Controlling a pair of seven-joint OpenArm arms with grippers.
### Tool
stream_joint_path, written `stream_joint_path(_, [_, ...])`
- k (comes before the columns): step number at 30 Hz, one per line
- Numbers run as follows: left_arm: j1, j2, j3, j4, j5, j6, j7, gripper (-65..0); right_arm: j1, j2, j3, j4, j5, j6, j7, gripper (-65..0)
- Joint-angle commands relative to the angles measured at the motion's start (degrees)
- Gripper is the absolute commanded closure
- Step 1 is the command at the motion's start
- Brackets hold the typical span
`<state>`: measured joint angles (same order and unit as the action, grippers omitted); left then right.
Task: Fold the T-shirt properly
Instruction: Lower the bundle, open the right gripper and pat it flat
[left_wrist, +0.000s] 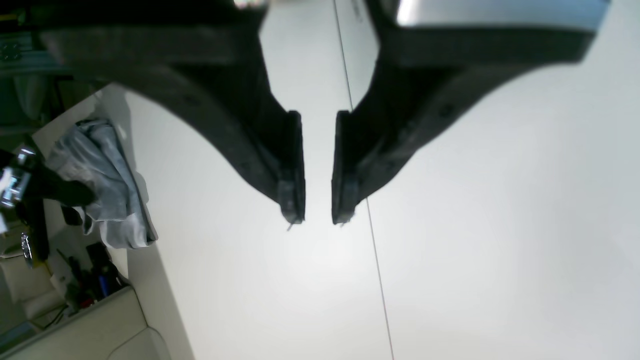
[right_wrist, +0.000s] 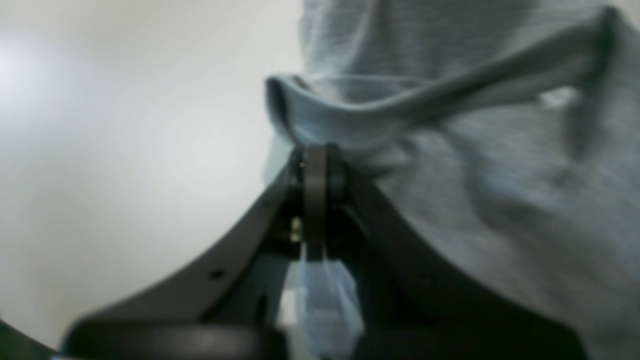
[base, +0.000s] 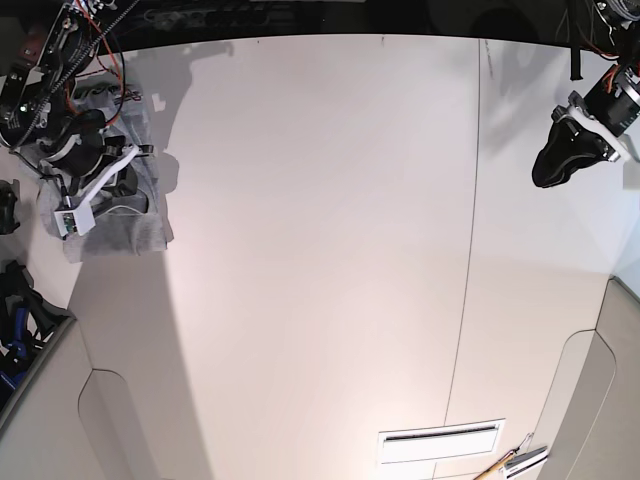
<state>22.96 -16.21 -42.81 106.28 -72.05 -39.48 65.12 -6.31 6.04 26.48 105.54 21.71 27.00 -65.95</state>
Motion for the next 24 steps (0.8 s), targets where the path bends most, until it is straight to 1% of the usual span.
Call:
stream_joint_path(1, [-0.04, -0.87, -0.28, 0.96, -1.38, -0.52, -1.18, -10.5, 1.11, 0.61, -0.74, -0.22, -0.52, -0.33, 1.20, 0.0])
stream_joint_path(5, [-0.07, -0.79, -0.28, 0.96, -1.29, -0.52, -1.05, -10.5, 3.43, 0.61, -4.07, -4.13, -5.14, -3.30, 2.34, 0.0])
stream_joint_path(9, [-0.07, -0.79, -0.28, 0.96, -1.20, -0.52, -1.05, -10.5, 6.64, 0.61, -6.47, -8.11, -7.74, -4.85, 4.57, 0.0])
stream_joint_path(18, [-0.09, -0.79, -0.28, 0.96, -1.25, -0.52, -1.09, -10.5, 14.58, 0.61, -7.17, -17.88, -7.78, -4.92, 11.43, 0.0])
stream_joint_path(22, [-0.11, -0.79, -0.28, 0.96, -1.20, -0.52, -1.51, -10.5, 17.40, 0.61, -7.17, -18.86, -6.84, -4.90, 15.17, 0.0])
stream_joint_path(24, [-0.11, -0.79, -0.28, 0.96, -1.22, -0.52, -2.03, -10.5, 19.19, 0.61, -7.15, -18.86, -5.75, -4.70, 15.63, 0.0])
